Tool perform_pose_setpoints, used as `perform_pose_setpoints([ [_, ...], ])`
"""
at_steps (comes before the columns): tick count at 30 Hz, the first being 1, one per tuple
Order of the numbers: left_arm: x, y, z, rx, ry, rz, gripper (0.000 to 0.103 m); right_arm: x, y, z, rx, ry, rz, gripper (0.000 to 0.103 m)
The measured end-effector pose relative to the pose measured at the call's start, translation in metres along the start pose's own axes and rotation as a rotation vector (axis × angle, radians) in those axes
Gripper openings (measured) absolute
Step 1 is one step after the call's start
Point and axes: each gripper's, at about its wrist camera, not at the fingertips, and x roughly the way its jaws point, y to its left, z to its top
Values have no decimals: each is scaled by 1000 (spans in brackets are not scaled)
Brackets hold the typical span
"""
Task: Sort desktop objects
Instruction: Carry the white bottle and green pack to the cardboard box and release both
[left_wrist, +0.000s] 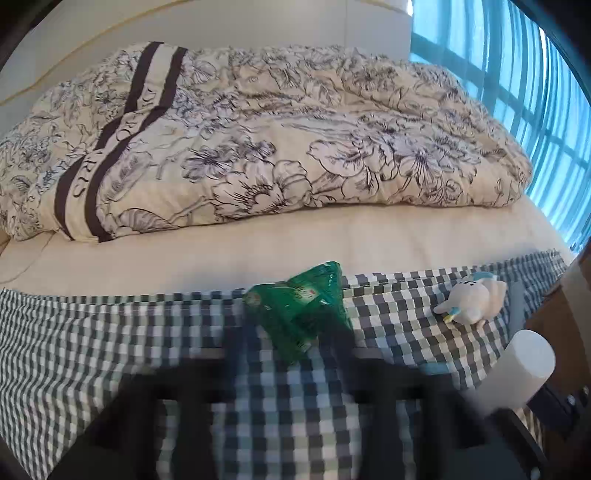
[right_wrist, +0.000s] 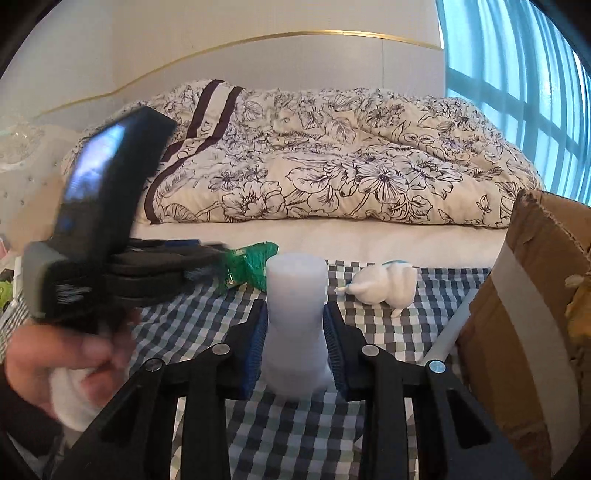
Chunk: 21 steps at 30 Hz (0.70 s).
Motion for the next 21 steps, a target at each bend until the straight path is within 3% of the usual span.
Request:
perform_pose_setpoints([
  [2,6,-4,2,-5,-18,21,83,-1,-3,0,3,-4,1,30],
  [6,30,-11,6,-10,46,-5,89,-4,-6,1,8,-12,-3,30],
  [8,45,-12,2,1,96,39,79,-4,-8,2,11,-18,-9,29],
  [9,51,-10,-1,-9,124,38,47,-4,-9,2,13,-19,-9,29],
  [10,53,-8,-3,-26,137,20,42,-4,-10,2,16,-19,-9,29],
  [12,47,-5,-4,-35,120,16,38,-3,-11,3,21,-21,-6,29],
  [21,-12,10,5,-21,5,65,37,-18,-1,8,3,-48,-12,29],
])
